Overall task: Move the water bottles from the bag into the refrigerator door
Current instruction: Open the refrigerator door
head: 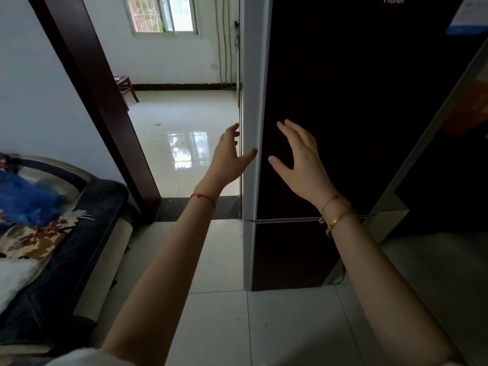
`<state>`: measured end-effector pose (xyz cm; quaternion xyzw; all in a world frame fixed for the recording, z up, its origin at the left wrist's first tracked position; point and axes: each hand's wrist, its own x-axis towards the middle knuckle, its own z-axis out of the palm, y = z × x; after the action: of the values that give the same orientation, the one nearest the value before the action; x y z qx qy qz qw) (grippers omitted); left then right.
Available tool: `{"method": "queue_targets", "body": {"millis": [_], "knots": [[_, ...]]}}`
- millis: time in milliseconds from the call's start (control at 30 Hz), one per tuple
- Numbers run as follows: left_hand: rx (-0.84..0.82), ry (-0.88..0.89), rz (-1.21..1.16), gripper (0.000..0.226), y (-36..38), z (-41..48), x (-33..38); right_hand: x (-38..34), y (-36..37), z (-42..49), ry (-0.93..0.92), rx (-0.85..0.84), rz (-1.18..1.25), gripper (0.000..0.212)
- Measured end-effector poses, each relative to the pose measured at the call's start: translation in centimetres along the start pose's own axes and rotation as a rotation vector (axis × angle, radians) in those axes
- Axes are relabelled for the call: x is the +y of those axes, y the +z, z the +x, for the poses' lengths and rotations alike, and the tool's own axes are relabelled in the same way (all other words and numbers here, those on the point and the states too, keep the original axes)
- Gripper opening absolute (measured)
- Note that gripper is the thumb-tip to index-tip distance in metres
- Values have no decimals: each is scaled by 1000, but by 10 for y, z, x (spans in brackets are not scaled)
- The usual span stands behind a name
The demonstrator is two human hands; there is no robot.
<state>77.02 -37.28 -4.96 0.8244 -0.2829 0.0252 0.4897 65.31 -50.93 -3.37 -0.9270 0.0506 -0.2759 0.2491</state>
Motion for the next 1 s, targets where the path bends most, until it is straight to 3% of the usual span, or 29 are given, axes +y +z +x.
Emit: {"method": "queue_targets", "body": {"millis": [233, 667, 1000], "knots": [[40, -108, -18, 81, 14, 47, -10, 14, 15, 40, 53, -48, 12, 68], [35, -36, -161, 62, 24, 84, -15, 25, 34, 73, 41, -66, 61, 66], [31, -22, -97, 52, 19, 90, -20, 28, 42, 75, 43, -64, 84, 65]]}}
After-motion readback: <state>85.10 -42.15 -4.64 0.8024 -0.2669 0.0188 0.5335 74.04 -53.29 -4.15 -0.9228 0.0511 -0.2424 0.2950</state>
